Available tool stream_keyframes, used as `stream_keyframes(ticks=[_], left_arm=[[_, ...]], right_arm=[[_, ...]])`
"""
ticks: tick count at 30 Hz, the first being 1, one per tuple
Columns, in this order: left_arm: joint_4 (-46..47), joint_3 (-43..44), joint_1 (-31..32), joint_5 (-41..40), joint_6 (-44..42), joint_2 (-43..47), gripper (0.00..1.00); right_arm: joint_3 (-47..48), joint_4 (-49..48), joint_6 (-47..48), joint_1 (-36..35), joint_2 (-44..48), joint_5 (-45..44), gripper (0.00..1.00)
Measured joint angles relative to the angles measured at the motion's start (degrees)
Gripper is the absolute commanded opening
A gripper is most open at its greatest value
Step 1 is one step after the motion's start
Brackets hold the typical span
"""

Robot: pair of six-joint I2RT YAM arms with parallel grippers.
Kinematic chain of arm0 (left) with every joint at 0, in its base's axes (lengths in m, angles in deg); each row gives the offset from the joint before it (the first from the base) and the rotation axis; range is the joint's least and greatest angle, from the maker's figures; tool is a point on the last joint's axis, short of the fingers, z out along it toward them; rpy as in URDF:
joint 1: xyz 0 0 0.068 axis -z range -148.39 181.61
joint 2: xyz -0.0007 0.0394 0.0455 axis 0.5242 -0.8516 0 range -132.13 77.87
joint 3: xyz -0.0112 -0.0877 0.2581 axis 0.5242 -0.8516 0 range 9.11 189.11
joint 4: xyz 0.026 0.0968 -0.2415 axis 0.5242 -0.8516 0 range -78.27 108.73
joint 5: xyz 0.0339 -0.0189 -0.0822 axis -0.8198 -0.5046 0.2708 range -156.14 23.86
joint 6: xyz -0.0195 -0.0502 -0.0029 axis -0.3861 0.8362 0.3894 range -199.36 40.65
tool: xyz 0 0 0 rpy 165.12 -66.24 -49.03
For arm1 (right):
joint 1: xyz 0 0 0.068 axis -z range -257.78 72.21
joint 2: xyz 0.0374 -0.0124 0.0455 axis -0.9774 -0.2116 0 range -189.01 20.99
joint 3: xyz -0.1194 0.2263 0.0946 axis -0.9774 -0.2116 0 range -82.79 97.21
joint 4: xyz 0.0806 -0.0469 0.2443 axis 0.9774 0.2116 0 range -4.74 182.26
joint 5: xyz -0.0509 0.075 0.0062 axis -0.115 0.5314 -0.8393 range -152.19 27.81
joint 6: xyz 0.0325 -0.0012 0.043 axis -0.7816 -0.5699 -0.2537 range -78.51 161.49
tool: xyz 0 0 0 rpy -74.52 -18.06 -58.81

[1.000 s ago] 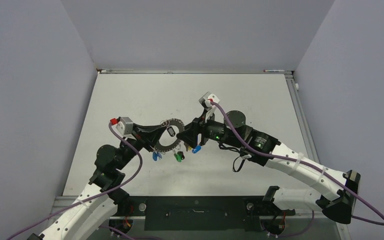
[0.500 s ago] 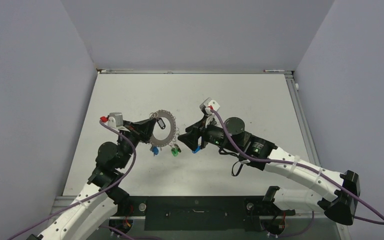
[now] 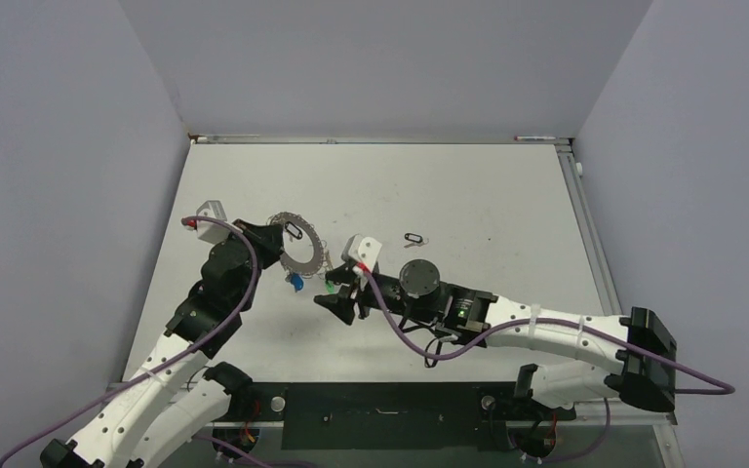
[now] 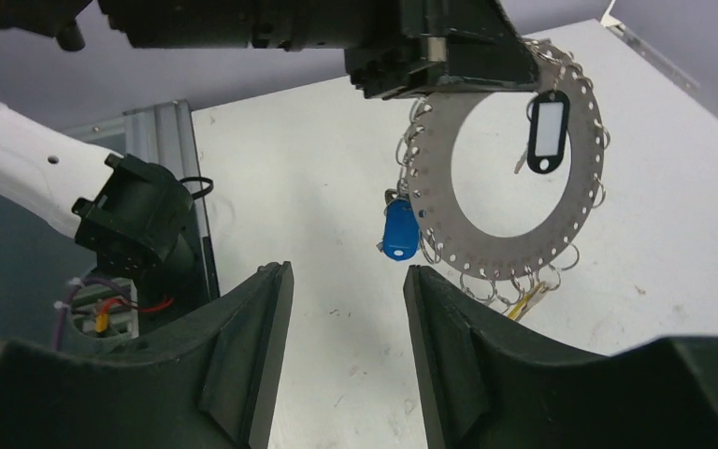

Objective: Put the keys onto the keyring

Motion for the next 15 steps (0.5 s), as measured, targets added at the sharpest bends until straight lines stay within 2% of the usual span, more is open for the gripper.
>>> stream_keyframes(ticks=[6, 15], left_arm=[[-4.4, 0.2, 0.0, -2.2, 3.5, 0.0, 0.0], [-5.7, 0.3, 0.2, -2.7, 5.4, 1.0, 0.0]], right_arm=[[-1.2, -7.8, 9.4, -5.6, -6.2, -4.1, 0.5], [-1.2, -18.1, 15.6, -6.3, -14.9, -10.1, 0.53]])
